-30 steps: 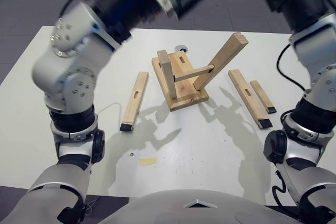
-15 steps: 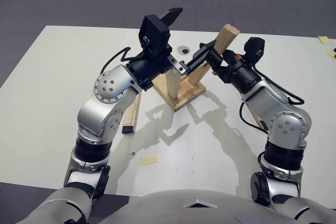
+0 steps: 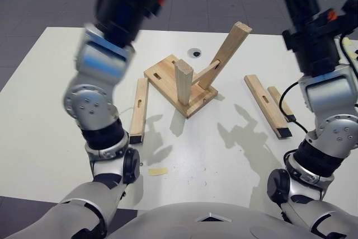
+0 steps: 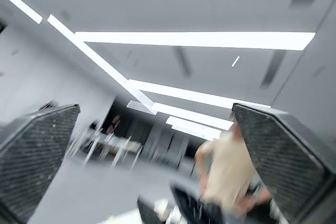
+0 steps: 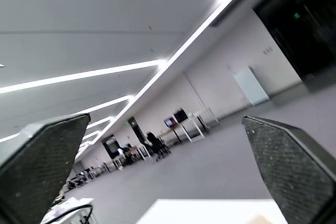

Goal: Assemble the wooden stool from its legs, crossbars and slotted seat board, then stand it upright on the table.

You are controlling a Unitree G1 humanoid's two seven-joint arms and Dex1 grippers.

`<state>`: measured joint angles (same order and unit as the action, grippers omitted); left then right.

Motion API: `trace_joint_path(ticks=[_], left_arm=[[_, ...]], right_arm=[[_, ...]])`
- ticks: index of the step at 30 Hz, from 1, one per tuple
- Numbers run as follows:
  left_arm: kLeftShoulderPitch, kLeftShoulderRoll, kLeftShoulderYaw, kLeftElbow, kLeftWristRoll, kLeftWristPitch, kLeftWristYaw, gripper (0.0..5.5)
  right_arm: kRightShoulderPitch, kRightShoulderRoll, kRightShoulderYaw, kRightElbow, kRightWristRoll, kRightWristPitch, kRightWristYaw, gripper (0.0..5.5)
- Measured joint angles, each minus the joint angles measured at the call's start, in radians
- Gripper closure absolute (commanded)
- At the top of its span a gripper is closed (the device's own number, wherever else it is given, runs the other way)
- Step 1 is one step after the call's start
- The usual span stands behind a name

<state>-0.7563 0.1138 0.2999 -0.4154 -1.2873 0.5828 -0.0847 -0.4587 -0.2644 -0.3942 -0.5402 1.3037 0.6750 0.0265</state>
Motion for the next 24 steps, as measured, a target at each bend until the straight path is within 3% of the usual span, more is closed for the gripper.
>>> trace_joint_path(ticks=[2, 5, 13, 17, 24], left_arm=[[-0.027, 0.075, 0.034, 0.024, 0.021, -0.004, 0.009, 0.10], [0.003, 0.199, -0.004, 0.091, 0.218, -0.006, -0.013, 0.10], [0.131, 0.161, -0.110, 0.107, 0.345, -0.014, -0.051, 0.10], [0.136, 0.141, -0.108, 0.106, 0.352, -0.020, -0.058, 0.10], [0.158, 0.142, -0.071, 0.110, 0.360, -0.025, -0.063, 0.10]], right_arm=[[0.004, -0.060, 0.082, -0.054, -0.016, 0.039, 0.088, 0.12], [0.073, -0.168, 0.295, -0.110, -0.198, 0.075, 0.234, 0.12], [0.131, -0.177, 0.561, -0.018, -0.608, -0.028, 0.310, 0.12], [0.135, -0.198, 0.589, 0.053, -0.838, -0.116, 0.269, 0.12], [0.152, -0.341, 0.411, 0.169, -1.107, -0.210, 0.194, 0.12]])
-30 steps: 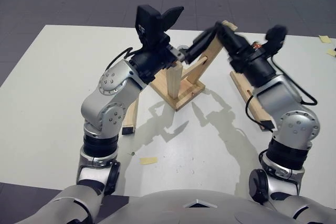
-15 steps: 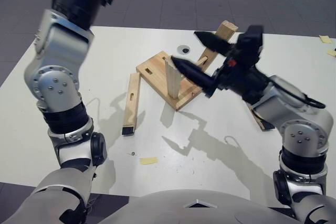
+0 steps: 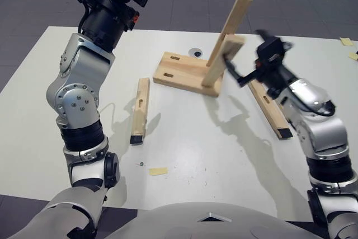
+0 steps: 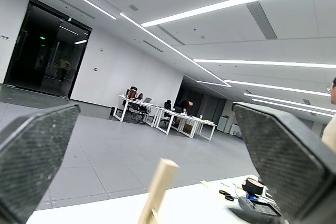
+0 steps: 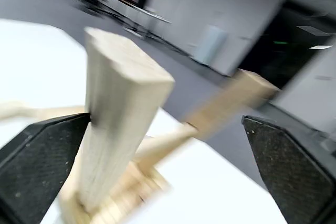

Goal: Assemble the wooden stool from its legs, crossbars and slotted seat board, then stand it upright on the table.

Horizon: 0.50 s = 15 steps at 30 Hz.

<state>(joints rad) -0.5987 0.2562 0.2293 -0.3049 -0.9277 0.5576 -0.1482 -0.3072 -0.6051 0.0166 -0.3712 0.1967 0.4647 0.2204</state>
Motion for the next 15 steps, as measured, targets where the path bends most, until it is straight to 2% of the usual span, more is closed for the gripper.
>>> trace_joint_path(ticks=[4, 9, 12, 15], left_arm=[[0.019, -0.012, -0.018, -0.005, 0.021, 0.000, 0.001, 0.10], [0.031, -0.021, -0.026, -0.006, 0.028, 0.000, 0.000, 0.10], [0.033, -0.022, -0.028, -0.006, 0.040, 0.000, 0.000, 0.10], [0.034, -0.030, -0.038, -0.005, 0.044, -0.001, -0.002, 0.10]], right_arm=[[-0.039, 0.070, 0.005, -0.009, -0.050, -0.090, -0.023, 0.12], [-0.045, 0.200, -0.006, -0.090, 0.095, -0.202, 0.054, 0.12], [-0.048, 0.223, 0.014, -0.099, 0.170, -0.109, 0.089, 0.12], [-0.045, 0.280, 0.070, 0.091, 0.244, 0.148, 0.102, 0.12]])
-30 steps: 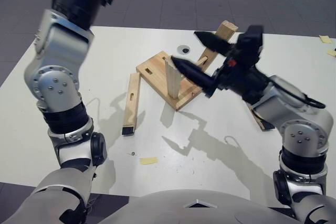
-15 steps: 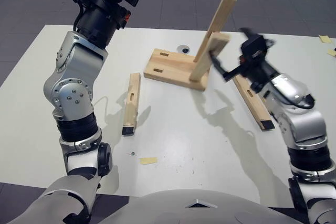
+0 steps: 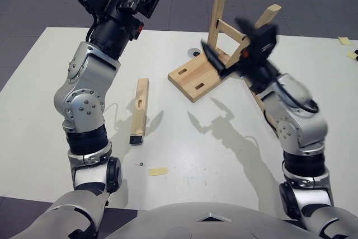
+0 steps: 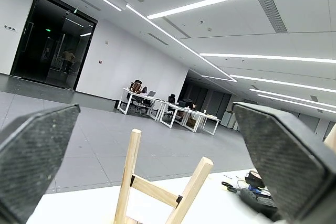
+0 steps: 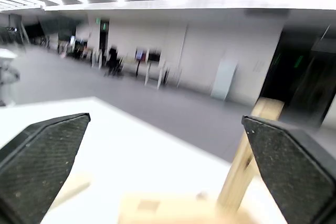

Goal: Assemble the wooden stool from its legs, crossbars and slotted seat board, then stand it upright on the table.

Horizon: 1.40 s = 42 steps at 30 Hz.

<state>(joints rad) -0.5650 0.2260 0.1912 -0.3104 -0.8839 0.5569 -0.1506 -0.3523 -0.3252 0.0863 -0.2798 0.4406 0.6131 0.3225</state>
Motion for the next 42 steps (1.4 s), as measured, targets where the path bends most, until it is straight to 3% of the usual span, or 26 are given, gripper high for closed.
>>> trace_joint_path(ticks=[6, 16, 24, 29, 34, 39, 42], left_arm=[[0.007, -0.011, -0.021, -0.002, 0.018, 0.001, -0.015, 0.10], [0.030, -0.016, -0.083, -0.032, 0.019, 0.031, -0.081, 0.10], [0.051, -0.012, -0.086, -0.022, 0.056, 0.033, -0.080, 0.10], [0.084, -0.009, -0.090, -0.035, 0.078, 0.033, -0.079, 0.10], [0.097, 0.002, -0.129, -0.024, 0.157, 0.021, -0.085, 0.10], [0.075, 0.139, -0.419, 0.274, 0.584, -0.116, -0.161, 0.10], [0.022, 0.154, -0.510, 0.523, 0.740, -0.225, -0.188, 0.10]], right_arm=[[-0.080, 0.052, -0.009, 0.317, 0.055, 0.148, 0.095, 0.12], [-0.195, 0.034, 0.079, 0.729, -0.166, -0.145, 0.269, 0.12], [-0.049, -0.178, 0.174, 0.517, -0.237, -0.075, 0.420, 0.12], [0.179, -0.318, 0.106, 0.234, -0.200, -0.015, 0.447, 0.12], [0.204, -0.146, -0.107, 0.203, 0.007, 0.010, 0.369, 0.12], [0.142, -0.062, -0.198, 0.201, 0.021, -0.055, 0.243, 0.12], [0.107, -0.029, -0.246, 0.192, 0.038, -0.067, 0.180, 0.12]])
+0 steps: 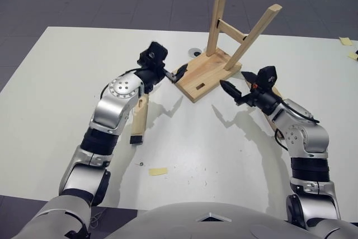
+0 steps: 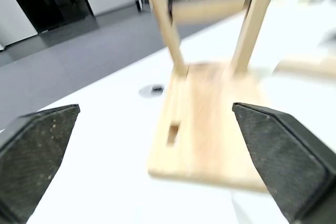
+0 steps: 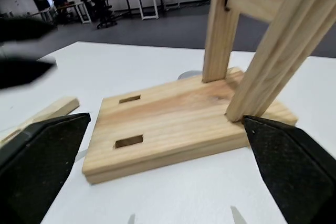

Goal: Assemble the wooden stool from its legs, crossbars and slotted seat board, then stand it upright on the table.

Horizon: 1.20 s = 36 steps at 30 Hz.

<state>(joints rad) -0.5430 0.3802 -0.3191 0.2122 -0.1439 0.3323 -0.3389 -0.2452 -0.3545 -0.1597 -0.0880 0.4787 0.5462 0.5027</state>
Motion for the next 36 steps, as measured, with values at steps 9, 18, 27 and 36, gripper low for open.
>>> trace_joint_path(ticks=[9, 18, 27, 36], left_arm=[[-0.306, -0.127, -0.080, 0.764, 0.232, -0.411, -0.014, 0.10], [-0.394, -0.160, -0.132, 0.910, 0.380, -0.641, -0.138, 0.10], [-0.327, -0.124, 0.218, 0.603, -0.003, -0.417, -0.382, 0.10], [-0.047, -0.140, 0.358, 0.069, -0.110, -0.114, -0.159, 0.10]], right_arm=[[-0.074, 0.068, -0.028, -0.106, 0.062, 0.006, -0.095, 0.12], [-0.041, 0.087, -0.028, -0.180, 0.081, 0.038, -0.164, 0.12], [-0.036, 0.079, -0.004, -0.146, 0.016, 0.022, -0.190, 0.12], [-0.214, 0.089, 0.175, 0.346, -0.215, -0.176, -0.102, 0.12]])
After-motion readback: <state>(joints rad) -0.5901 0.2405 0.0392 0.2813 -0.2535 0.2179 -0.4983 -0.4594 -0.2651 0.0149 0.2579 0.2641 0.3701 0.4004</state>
